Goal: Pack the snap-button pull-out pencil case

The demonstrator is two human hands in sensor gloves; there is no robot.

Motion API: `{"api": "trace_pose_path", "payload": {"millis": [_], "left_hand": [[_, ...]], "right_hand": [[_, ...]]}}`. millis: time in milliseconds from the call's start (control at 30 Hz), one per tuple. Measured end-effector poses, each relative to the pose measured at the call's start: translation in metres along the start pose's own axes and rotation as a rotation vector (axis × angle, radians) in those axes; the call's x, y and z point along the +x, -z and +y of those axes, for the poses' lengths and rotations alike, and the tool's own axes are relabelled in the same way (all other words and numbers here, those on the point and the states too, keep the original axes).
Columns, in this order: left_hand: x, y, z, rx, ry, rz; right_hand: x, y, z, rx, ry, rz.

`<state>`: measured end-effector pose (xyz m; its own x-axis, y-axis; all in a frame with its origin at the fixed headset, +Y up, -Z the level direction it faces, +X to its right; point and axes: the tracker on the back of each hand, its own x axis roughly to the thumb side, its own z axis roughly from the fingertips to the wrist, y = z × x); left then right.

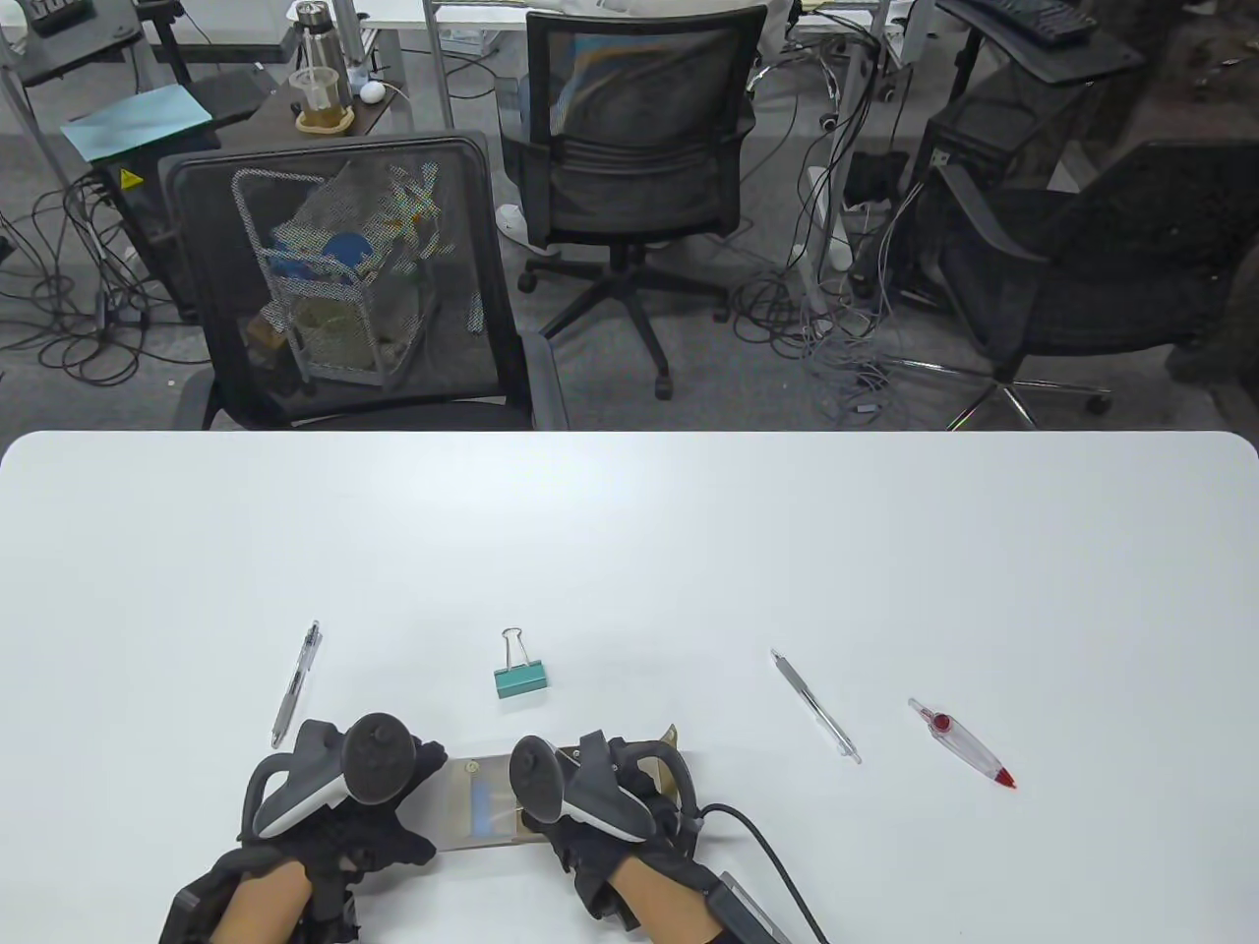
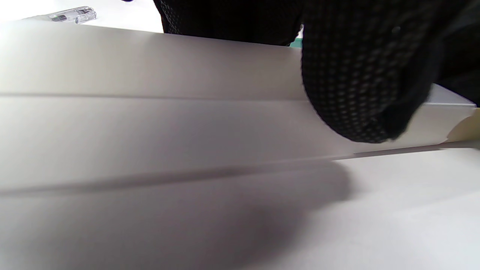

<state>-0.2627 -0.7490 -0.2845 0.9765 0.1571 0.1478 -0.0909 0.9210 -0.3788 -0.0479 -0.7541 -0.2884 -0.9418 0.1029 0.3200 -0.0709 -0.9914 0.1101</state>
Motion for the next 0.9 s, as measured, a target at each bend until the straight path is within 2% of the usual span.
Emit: {"api": "trace_pose_path", "payload": {"millis": [433, 533, 667, 800, 900], "left_hand": [[0.000, 0.000, 0.000, 0.000, -0.001, 0.002], [-0.001, 0.000, 0.000, -0.002, -0.006, 0.002], [-0.001, 0.000, 0.000, -0.003, -0.006, 0.005], [-0.002, 0.001, 0.000, -0.009, -0.016, 0.008], [-0.001, 0.000, -0.001, -0.009, -0.017, 0.009]], "right_hand": [[-0.013, -0.005, -0.005, 0.022, -0.002, -0.019], [-0.021, -0.016, -0.020, -0.074, -0.012, -0.045], [-0.046, -0.038, -0.048, -0.270, -0.082, -0.038], [-0.090, -0.055, -0.063, -0.316, -0.018, 0.061], [-0.122, -0.063, -0.062, -0.333, 0.013, 0.133]]}}
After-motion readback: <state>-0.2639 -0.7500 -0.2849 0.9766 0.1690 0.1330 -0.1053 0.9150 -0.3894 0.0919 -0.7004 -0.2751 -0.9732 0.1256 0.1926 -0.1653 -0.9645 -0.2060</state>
